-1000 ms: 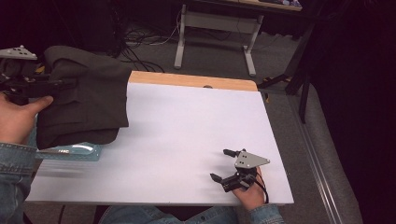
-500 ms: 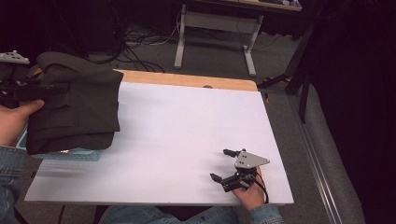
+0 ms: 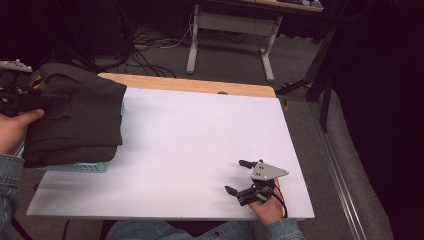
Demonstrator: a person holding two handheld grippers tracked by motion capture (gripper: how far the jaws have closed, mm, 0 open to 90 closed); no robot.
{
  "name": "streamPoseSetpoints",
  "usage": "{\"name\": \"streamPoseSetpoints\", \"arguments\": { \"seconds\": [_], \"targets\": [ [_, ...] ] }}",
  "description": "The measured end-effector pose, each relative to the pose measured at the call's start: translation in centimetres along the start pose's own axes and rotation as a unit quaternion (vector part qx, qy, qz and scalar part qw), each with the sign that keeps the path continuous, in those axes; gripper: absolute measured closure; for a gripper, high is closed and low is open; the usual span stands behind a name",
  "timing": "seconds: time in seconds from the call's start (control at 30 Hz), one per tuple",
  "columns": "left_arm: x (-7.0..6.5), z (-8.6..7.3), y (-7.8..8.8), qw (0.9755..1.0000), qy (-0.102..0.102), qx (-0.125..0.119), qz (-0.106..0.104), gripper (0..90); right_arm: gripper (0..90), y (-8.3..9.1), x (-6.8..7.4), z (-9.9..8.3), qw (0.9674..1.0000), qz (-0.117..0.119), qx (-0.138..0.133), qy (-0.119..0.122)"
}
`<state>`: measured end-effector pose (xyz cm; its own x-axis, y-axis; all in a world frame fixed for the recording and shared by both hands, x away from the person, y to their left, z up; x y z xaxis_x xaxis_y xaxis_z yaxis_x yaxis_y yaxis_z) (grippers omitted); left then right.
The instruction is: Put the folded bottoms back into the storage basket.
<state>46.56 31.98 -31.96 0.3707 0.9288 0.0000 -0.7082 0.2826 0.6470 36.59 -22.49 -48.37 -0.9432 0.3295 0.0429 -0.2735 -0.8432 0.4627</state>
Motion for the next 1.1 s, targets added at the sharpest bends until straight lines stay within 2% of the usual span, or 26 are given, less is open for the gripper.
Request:
{"name": "streamPoseSetpoints", "arguments": {
  "seconds": [0.23,0.63,0.67,0.8,1.1],
  "targets": [
    [0.8,-0.2,-1.3,1.0000,0.003,0.006,0.004,70.8,0.6,0.0,0.0,0.0,1.0000,0.000,0.000,0.001],
    [2.5,-0.8,-3.9,0.9995,0.004,0.031,0.010,69.8,0.6,0.0,0.0,0.0,1.0000,0.000,0.000,0.001],
    [2.7,-1.0,-4.2,0.9994,0.009,0.034,0.009,69.6,0.6,0.0,0.0,0.0,1.0000,0.001,0.000,0.001],
    [3.2,-1.2,-4.7,0.9992,0.009,0.038,0.011,68.8,0.6,0.0,0.0,0.0,1.0000,0.000,0.000,0.001],
    [4.4,-2.1,-6.3,0.9976,0.024,0.060,0.027,66.2,0.6,0.0,0.0,0.0,1.0000,-0.001,0.002,0.000]
  ]
}}
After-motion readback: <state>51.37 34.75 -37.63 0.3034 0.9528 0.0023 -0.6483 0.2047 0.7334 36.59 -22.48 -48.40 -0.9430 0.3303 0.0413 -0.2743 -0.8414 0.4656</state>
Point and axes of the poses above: each handheld gripper's, and its own axes: y roughly backward along the jaws, z roughly out of its top, x roughly to its left, the point moved 6 cm from there along -y, roughly forward along the jaws, and after that the axes turned 14 degrees about z, right-handed, at the moved point
